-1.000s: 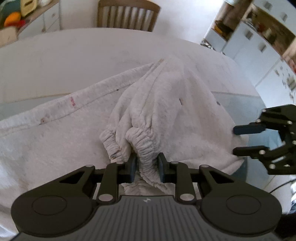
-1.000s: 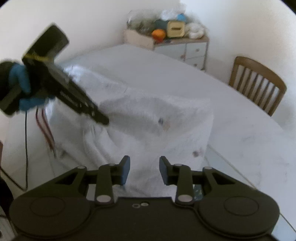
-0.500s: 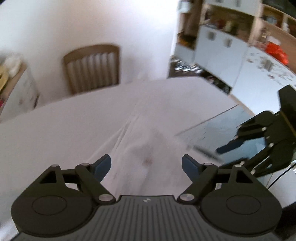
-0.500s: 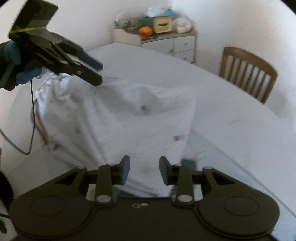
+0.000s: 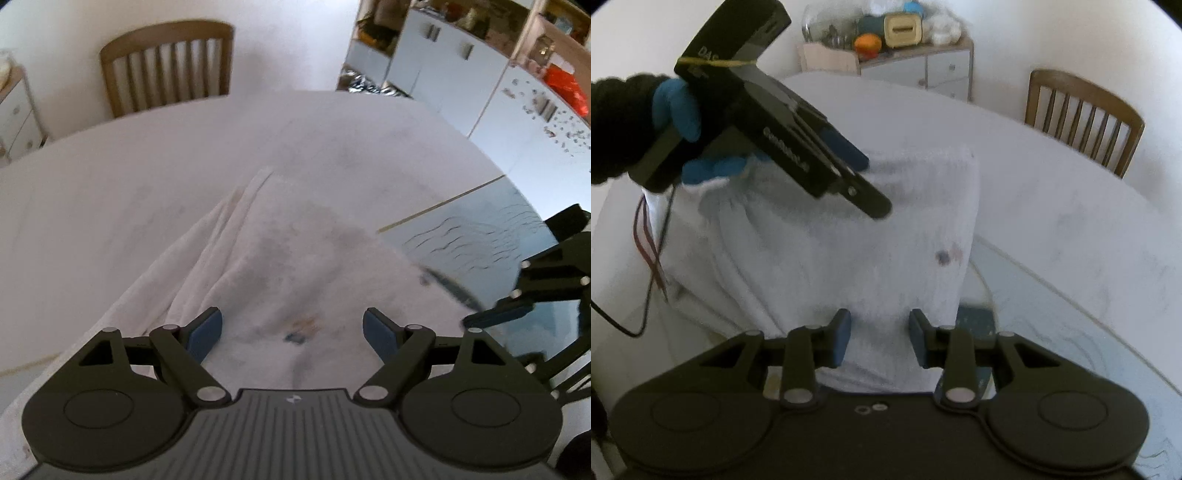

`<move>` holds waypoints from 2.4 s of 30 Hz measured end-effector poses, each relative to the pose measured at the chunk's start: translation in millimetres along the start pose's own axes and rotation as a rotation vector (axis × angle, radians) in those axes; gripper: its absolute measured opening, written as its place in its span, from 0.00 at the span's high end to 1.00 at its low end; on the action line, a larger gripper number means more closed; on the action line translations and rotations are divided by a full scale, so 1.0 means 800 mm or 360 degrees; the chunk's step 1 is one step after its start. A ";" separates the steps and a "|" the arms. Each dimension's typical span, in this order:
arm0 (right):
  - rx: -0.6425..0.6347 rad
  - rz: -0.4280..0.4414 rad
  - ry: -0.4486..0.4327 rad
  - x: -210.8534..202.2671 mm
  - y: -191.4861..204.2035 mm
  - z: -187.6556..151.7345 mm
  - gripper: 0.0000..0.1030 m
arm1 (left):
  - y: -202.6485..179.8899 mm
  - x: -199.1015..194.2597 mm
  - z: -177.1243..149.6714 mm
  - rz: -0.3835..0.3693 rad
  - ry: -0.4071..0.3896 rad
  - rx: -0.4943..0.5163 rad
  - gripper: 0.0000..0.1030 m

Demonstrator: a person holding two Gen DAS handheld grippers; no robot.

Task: Fold clothes

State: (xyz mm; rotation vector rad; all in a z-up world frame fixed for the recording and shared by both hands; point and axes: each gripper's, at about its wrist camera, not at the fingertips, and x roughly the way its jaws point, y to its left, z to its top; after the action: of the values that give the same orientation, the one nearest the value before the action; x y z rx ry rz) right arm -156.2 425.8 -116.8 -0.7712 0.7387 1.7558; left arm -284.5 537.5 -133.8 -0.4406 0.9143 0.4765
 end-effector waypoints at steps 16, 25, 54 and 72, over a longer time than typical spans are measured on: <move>0.0106 0.0018 -0.0064 -0.030 -0.007 -0.010 0.00 | -0.022 -0.114 -0.052 0.0189 -0.0238 -0.0181 0.19; -0.0078 0.0121 -0.0117 -0.030 0.043 0.015 0.00 | -0.006 -0.252 -0.227 0.0676 -0.0104 -0.0787 0.19; -0.0284 -0.0245 0.0056 0.001 0.184 0.074 0.00 | 0.171 -0.226 -0.328 0.0586 -0.0538 -0.1652 0.01; -0.0346 -0.0212 0.0117 0.001 0.146 0.063 0.00 | 0.129 -0.254 -0.270 0.0909 -0.0581 -0.1263 0.76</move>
State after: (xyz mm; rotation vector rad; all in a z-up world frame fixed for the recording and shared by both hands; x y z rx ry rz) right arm -275.2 433.5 -73.6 -1.0128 0.5367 1.7113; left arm -587.1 461.5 -97.7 -0.7768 0.4500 1.4153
